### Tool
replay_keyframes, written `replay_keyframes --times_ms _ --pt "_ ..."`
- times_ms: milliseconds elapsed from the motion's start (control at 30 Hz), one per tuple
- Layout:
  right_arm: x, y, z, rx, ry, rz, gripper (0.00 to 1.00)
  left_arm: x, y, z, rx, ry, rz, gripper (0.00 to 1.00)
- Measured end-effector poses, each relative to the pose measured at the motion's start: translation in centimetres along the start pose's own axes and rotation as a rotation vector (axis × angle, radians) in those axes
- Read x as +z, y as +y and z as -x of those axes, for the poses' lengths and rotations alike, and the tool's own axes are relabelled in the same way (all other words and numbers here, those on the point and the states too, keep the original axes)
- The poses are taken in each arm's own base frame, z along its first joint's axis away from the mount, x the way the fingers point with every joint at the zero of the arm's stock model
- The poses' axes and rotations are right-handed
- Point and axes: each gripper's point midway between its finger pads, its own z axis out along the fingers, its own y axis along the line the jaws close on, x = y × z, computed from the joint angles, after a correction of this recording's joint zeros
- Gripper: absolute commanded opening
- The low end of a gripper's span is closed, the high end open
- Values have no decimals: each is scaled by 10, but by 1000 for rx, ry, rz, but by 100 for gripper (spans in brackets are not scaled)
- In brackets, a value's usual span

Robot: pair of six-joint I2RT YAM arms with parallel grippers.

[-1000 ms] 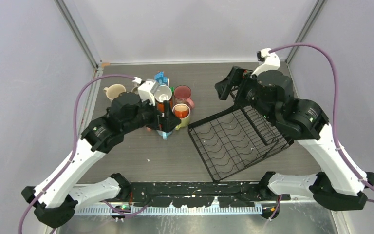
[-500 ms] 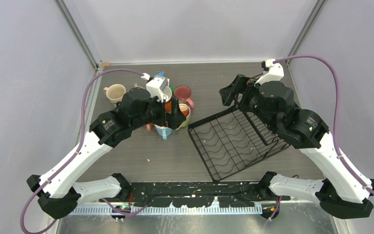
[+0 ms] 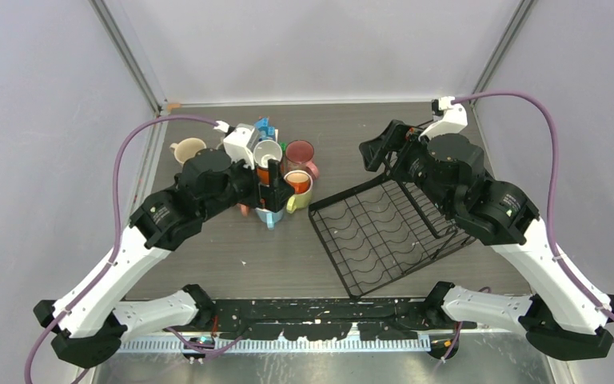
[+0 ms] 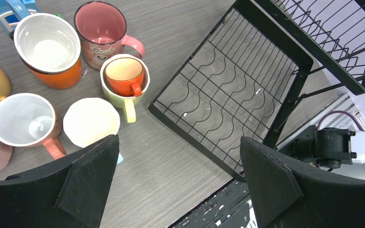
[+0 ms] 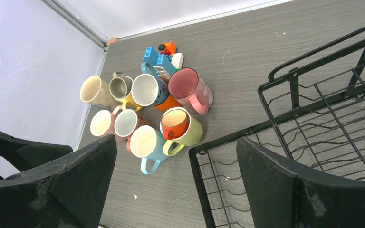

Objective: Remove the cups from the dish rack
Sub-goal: Reset both arms

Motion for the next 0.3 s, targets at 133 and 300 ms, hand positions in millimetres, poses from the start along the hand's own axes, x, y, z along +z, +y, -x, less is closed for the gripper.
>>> replay_keyframes --times_ms 133,300 --pt "0 1 1 4 -3 2 100 -1 2 0 2 -5 10 100" --pt "2 1 0 10 1 1 100 0 5 -2 5 -1 20 100"
